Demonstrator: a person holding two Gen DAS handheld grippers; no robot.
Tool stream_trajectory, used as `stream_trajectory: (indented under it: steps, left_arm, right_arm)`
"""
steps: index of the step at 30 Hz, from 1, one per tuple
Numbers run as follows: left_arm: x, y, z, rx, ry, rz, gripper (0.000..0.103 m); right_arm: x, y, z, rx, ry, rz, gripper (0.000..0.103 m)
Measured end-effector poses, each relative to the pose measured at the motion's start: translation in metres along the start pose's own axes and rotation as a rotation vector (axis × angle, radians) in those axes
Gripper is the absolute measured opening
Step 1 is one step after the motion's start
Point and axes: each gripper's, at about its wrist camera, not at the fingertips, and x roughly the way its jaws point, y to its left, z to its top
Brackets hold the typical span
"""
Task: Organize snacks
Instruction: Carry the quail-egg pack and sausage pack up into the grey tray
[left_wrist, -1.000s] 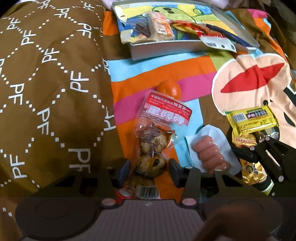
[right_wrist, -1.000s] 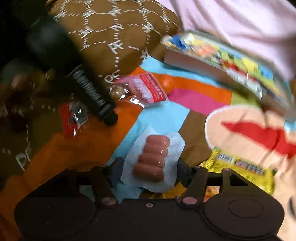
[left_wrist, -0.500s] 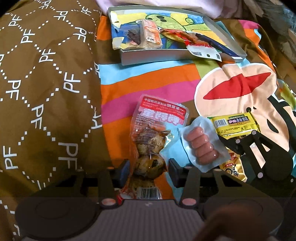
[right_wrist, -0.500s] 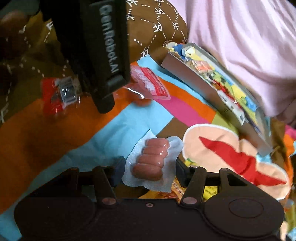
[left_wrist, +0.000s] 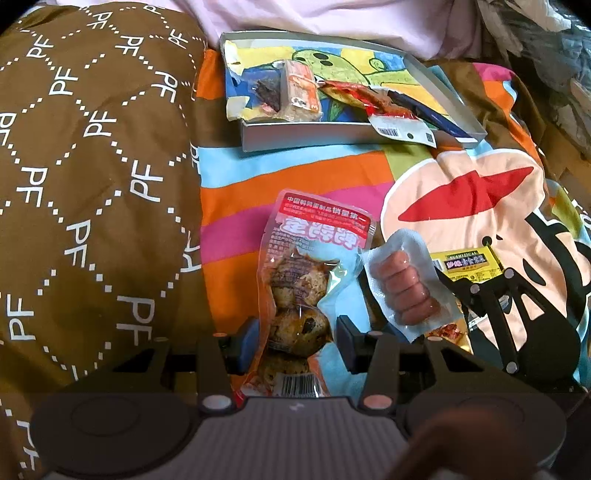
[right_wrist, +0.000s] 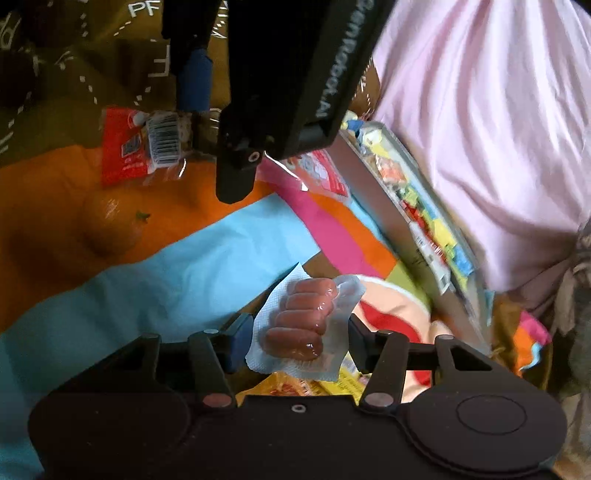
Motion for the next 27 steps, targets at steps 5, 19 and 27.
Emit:
stream_trajectory:
  steps: [5,19,27]
  left_arm:
    - [-0.003,0.002,0.002,-0.021,-0.032,0.006,0.049]
    - [-0.013,0.011,0.048,-0.184,-0.238,-0.016,0.049]
    - [-0.005,0.018,0.111,-0.232,-0.364,0.019,0.049]
  right_arm:
    - [-0.003,0.001,0.0,-0.042,-0.026,-0.043,0.055]
    - [-0.008,-0.034,0.011,0.015,-0.116,-0.195,0.056]
    - [0.025,-0.079,0.045,0.073,-0.182,-0.295,0.056]
